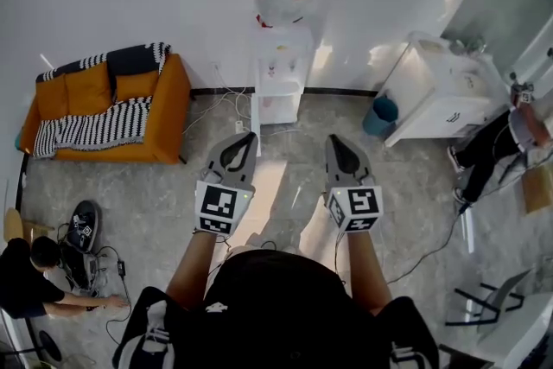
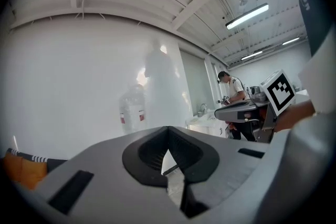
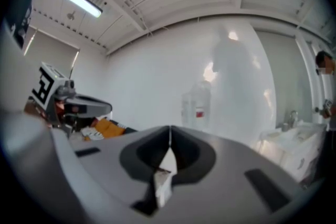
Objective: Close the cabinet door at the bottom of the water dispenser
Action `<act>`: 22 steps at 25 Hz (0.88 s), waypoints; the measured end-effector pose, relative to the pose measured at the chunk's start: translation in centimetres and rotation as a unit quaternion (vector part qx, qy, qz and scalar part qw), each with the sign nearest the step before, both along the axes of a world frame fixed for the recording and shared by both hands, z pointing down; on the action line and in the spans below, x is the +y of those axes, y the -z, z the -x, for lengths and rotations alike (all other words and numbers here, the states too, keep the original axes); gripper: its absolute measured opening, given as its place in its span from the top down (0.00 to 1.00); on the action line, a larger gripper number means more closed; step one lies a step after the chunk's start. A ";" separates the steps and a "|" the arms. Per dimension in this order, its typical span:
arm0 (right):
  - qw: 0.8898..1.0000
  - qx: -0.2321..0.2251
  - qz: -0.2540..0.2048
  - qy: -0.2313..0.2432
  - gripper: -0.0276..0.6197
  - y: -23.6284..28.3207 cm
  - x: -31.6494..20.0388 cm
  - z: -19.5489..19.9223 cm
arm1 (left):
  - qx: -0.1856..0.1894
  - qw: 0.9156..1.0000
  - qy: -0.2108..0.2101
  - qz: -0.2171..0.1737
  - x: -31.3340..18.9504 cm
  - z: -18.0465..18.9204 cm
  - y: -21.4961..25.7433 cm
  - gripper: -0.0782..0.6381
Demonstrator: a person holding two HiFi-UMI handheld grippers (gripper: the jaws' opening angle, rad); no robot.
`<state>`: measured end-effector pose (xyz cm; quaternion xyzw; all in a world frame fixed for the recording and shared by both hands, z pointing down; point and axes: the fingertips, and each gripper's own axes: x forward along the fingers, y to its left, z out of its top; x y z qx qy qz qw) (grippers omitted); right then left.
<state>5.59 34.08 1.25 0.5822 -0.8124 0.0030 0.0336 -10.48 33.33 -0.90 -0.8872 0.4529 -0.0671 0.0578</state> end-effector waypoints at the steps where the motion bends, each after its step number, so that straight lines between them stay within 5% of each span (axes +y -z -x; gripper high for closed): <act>1: 1.000 0.000 0.002 0.003 0.90 -0.2 0.2 -0.3 | 0.005 1.000 0.004 0.000 0.2 -0.2 -0.1 0.88; 22: 1.000 -0.005 0.004 0.024 0.90 -3.3 1.0 -4.6 | -0.010 0.999 0.025 0.031 2.5 -4.7 -3.9 0.88</act>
